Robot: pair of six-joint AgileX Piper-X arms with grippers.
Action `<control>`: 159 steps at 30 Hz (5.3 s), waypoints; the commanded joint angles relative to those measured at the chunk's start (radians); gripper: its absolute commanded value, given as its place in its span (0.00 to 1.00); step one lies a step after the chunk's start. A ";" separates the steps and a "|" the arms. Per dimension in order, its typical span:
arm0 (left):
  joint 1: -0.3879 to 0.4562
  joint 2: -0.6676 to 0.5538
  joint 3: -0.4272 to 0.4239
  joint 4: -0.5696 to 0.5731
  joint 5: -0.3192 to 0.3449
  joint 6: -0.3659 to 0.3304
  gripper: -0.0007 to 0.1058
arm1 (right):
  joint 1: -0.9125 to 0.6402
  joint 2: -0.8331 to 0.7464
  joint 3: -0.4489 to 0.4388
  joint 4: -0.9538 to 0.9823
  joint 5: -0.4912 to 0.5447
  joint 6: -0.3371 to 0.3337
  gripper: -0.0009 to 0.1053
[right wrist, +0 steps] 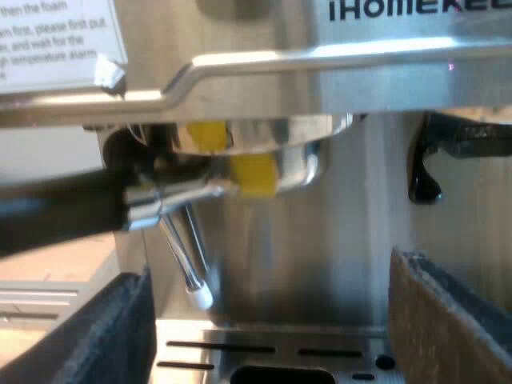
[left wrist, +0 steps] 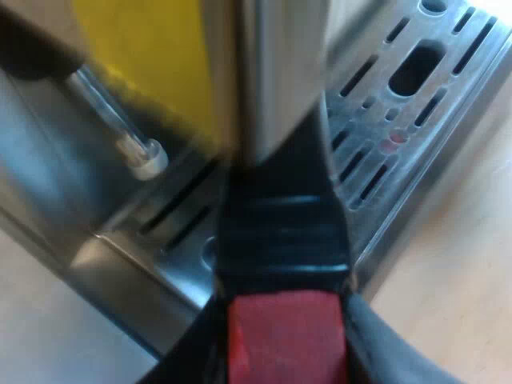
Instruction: Put the handle in the coffee machine
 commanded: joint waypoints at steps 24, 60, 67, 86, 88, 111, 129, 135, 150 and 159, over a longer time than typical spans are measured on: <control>0.092 -0.032 -0.056 -0.030 0.159 0.087 0.02 | -0.114 0.001 -0.010 0.074 -0.210 0.006 0.60; 0.097 -0.032 -0.022 -0.023 0.205 0.123 0.02 | -0.172 0.279 -0.305 -0.102 -0.114 -0.086 0.36; 0.097 -0.032 -0.022 -0.023 0.205 0.123 0.02 | -0.178 0.279 -0.305 -0.157 -0.114 -0.093 0.36; 0.097 -0.032 -0.022 -0.007 0.188 0.131 0.50 | -0.181 0.279 -0.319 -0.255 -0.122 -0.093 0.25; 0.097 -0.032 -0.022 -0.004 0.167 0.131 0.51 | -0.183 0.279 -0.333 -0.255 -0.122 -0.093 0.25; 0.264 -0.032 -0.022 0.130 0.019 0.288 0.51 | -0.183 0.279 -0.378 -0.322 -0.122 -0.179 0.25; 0.381 -0.085 -0.080 0.126 0.160 0.288 0.10 | -0.183 0.279 -0.378 -0.322 -0.122 -0.179 0.25; 0.312 -0.078 -0.097 0.063 0.042 0.251 0.01 | -0.183 0.279 -0.378 -0.322 -0.122 -0.179 0.25; 0.153 0.020 -0.115 0.084 -0.097 0.252 0.01 | -0.183 0.279 -0.378 -0.322 -0.122 -0.179 0.25; 0.153 0.019 -0.122 0.210 -0.033 0.266 0.01 | -0.183 0.279 -0.378 -0.322 -0.122 -0.179 0.25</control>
